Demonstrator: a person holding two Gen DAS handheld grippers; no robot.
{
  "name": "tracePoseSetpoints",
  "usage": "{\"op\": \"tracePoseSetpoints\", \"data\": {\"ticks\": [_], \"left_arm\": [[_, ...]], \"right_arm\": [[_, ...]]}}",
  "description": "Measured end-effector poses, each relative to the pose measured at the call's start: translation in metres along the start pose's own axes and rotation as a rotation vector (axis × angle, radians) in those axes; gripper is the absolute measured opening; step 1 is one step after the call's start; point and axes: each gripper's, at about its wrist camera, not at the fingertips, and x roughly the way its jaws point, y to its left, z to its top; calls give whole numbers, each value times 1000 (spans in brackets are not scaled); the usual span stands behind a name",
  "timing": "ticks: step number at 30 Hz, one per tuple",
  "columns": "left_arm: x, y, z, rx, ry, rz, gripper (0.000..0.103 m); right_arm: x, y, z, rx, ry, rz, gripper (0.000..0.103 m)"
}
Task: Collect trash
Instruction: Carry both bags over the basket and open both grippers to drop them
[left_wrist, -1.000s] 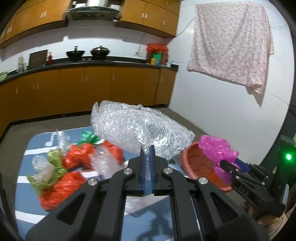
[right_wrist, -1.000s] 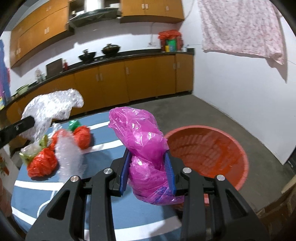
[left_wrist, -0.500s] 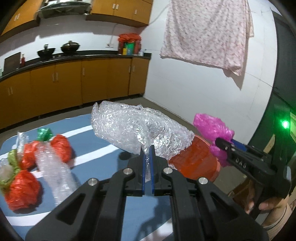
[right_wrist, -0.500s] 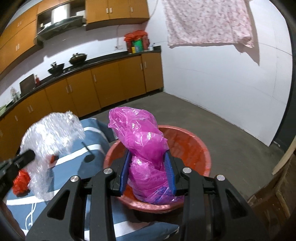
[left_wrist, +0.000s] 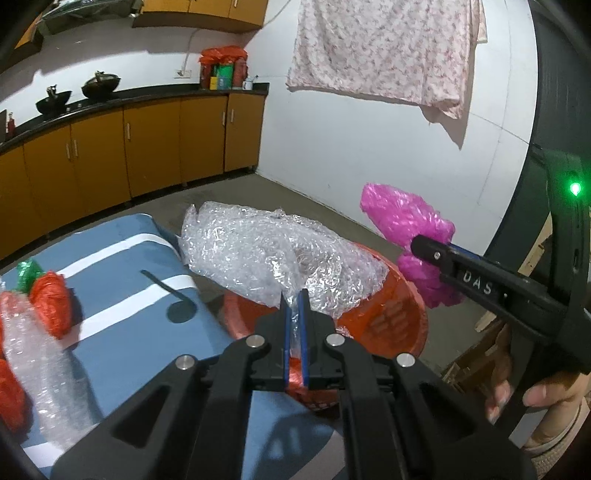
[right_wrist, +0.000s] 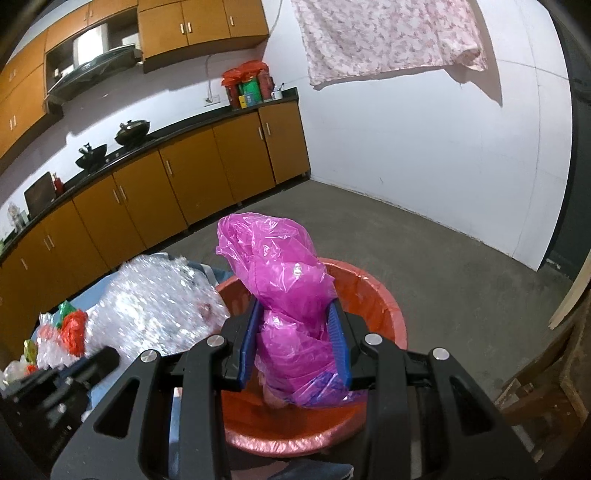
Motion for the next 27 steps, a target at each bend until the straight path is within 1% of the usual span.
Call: {"op": "tracePoseSetpoints", "data": {"ticks": [6, 9, 10, 11, 12, 13, 14, 16, 18, 20, 22, 25, 27], "left_arm": [[24, -4, 0, 12, 30, -26, 6], [34, -5, -1, 15, 45, -27, 9], [36, -3, -2, 11, 49, -24, 13], [36, -1, -3, 7, 53, -22, 17], [38, 0, -3, 2, 55, -17, 27], [37, 2, -5, -2, 53, -8, 34], [37, 3, -5, -3, 51, -2, 36], [35, 8, -7, -12, 50, 7, 43], [33, 12, -8, -25, 49, 19, 47], [27, 16, -8, -37, 39, 35, 55], [15, 22, -10, -45, 15, 65, 69], [-2, 26, -13, -37, -21, 119, 81], [-18, 29, -16, -29, -45, 160, 87]], "right_arm": [[14, -8, 5, 46, 10, 18, 35], [19, -11, 10, 56, 8, 39, 39], [21, -13, 10, 65, 11, 54, 41], [22, -14, 10, 69, 13, 60, 46], [21, -15, 9, 75, 11, 67, 49], [20, -16, 8, 78, 7, 69, 56], [19, -18, 9, 79, 4, 69, 59], [17, -20, 7, 78, -2, 69, 64], [14, -21, 3, 71, -5, 55, 69], [9, -22, -1, 59, -13, 29, 82], [4, -23, -6, 46, -18, 7, 89], [2, -21, -11, 37, -2, -3, 90], [1, -19, -13, 32, 10, 0, 91]]}}
